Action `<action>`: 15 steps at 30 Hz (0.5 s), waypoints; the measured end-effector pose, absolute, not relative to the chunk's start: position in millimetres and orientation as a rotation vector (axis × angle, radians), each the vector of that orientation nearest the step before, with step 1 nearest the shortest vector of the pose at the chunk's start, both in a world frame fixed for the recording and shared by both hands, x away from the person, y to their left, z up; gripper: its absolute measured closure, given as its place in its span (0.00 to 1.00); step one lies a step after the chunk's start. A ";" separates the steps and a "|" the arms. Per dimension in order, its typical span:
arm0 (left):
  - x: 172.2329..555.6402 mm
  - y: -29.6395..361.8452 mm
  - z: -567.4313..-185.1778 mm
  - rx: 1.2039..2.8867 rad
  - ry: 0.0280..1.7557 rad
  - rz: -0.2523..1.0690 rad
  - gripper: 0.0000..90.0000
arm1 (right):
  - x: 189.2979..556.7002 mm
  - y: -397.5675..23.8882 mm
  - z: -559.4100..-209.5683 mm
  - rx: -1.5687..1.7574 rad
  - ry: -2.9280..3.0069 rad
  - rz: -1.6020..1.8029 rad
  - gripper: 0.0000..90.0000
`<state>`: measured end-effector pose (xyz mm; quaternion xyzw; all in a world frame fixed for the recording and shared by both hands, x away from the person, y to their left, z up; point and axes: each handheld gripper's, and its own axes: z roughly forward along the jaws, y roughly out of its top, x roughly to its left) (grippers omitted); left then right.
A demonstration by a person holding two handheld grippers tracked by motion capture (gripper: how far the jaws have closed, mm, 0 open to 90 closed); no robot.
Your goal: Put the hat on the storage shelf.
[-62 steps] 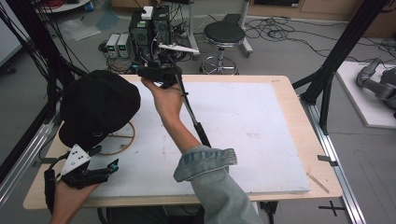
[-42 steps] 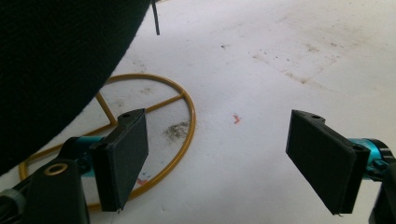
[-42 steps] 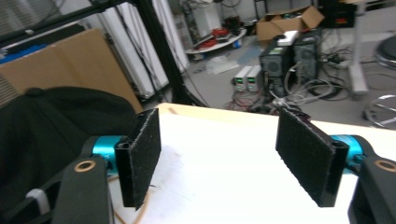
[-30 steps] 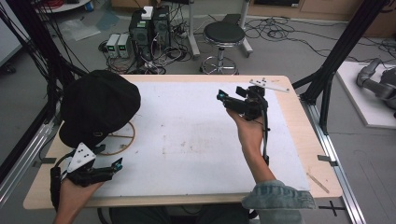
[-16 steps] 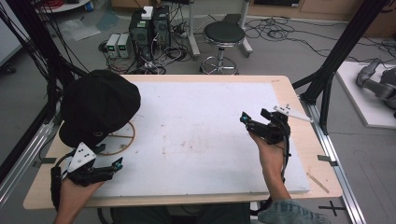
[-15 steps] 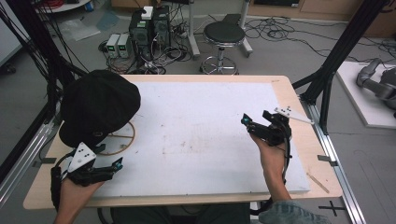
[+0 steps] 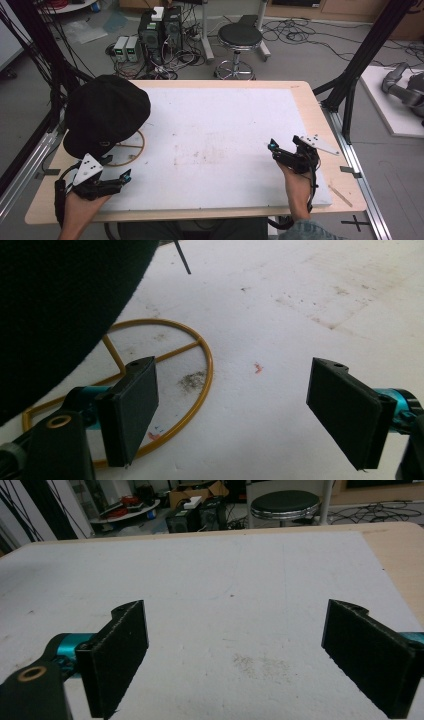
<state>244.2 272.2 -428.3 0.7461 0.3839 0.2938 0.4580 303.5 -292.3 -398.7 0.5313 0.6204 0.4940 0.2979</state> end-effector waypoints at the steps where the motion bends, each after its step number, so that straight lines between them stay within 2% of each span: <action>1: 244.2 272.2 -428.2 1.838 0.946 0.724 0.23 | 303.3 -293.5 -399.4 1.424 1.647 1.319 0.12; 15: 244.1 270.9 -427.7 1.835 0.941 0.724 0.23 | 302.2 -295.8 -402.0 1.446 1.642 1.324 0.12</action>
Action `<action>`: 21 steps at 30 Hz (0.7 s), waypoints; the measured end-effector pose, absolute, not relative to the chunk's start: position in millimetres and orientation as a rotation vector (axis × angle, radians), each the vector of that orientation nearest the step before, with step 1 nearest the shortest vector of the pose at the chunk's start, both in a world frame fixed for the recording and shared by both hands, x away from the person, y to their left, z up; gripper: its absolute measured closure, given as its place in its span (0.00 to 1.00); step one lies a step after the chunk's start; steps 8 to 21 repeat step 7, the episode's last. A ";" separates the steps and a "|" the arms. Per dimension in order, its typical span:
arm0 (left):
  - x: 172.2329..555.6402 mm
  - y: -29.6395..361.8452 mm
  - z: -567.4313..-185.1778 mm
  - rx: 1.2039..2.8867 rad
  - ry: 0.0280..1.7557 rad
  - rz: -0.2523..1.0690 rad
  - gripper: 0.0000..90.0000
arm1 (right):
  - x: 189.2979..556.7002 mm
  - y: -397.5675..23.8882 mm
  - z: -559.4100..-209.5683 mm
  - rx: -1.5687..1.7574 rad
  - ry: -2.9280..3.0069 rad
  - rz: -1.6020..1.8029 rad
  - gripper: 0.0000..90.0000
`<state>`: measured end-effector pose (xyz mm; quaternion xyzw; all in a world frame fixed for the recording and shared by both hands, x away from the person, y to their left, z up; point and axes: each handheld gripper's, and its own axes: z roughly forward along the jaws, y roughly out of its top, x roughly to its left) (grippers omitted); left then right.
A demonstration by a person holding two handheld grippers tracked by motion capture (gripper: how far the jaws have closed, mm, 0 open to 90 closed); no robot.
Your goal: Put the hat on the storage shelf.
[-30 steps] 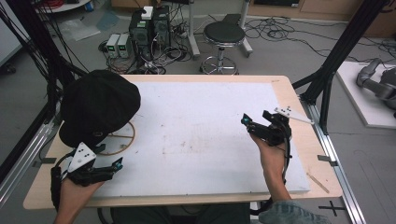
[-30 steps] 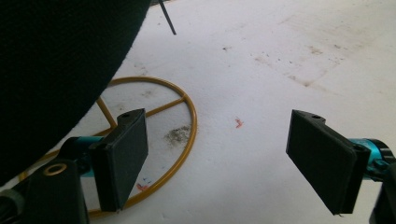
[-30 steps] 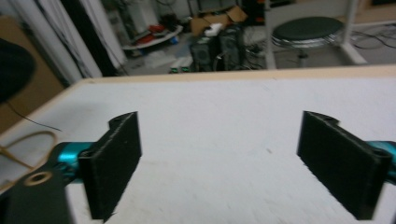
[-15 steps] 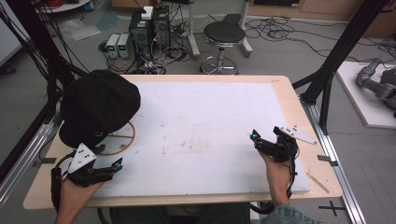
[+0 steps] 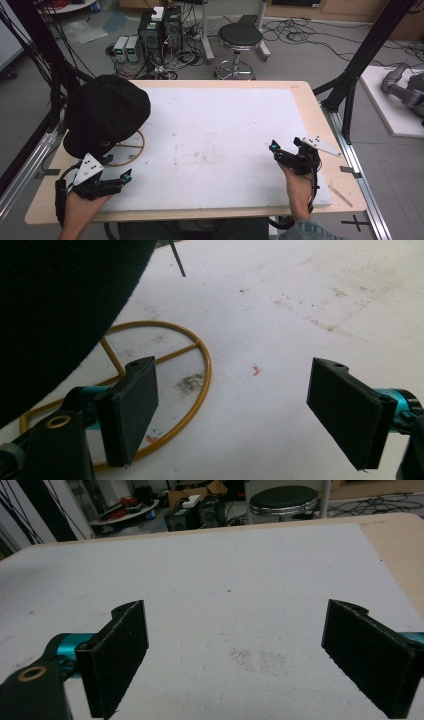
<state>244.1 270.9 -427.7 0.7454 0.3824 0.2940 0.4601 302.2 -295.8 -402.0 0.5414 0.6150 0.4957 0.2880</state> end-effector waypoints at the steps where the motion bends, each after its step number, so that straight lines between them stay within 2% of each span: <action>1: 244.0 271.0 -427.6 1.838 0.941 0.722 0.23 | 302.2 -295.8 -402.0 1.445 1.640 1.319 0.12; 21: 244.1 270.5 -428.2 1.838 0.939 0.722 0.23 | 301.3 -296.0 -401.4 1.447 1.637 1.325 0.12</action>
